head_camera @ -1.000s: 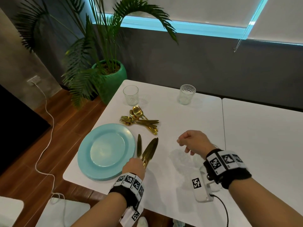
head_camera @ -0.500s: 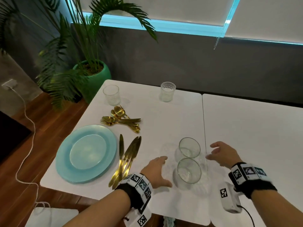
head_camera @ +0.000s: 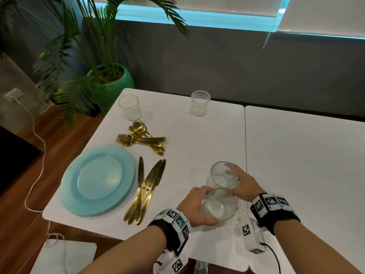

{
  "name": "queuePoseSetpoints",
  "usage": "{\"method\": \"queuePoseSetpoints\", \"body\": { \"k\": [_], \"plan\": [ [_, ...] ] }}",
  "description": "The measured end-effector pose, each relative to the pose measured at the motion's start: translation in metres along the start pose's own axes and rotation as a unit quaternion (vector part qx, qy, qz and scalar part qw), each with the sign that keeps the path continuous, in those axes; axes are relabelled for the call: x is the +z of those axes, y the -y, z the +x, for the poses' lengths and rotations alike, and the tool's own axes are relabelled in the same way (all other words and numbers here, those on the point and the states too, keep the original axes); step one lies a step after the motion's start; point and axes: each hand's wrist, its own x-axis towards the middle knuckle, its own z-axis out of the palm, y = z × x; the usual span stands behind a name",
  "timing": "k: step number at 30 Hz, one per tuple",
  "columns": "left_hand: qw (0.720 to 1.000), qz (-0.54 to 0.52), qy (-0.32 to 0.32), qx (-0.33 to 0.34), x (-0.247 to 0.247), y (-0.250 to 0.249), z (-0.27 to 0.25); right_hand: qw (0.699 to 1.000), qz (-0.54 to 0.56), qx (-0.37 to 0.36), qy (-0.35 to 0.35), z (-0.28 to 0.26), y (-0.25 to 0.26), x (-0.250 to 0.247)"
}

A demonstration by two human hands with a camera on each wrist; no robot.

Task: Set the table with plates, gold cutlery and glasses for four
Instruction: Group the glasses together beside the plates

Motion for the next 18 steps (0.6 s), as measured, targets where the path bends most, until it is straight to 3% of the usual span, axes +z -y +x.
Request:
{"method": "queuePoseSetpoints", "body": {
  "k": [4, 11, 18],
  "plan": [
    [1.000, 0.024, -0.016, -0.007, -0.021, 0.007, -0.004, 1.000, 0.020, 0.002, -0.004, 0.004, 0.001, 0.005],
    [0.992, 0.017, -0.111, -0.060, -0.074, 0.034, -0.004, 1.000, -0.001, 0.013, -0.028, 0.012, 0.017, 0.024],
    [0.982, 0.002, -0.166, -0.090, -0.096, 0.043, 0.012, 0.997, 0.000, 0.009, -0.078, 0.018, 0.033, 0.044]
  ]
}}
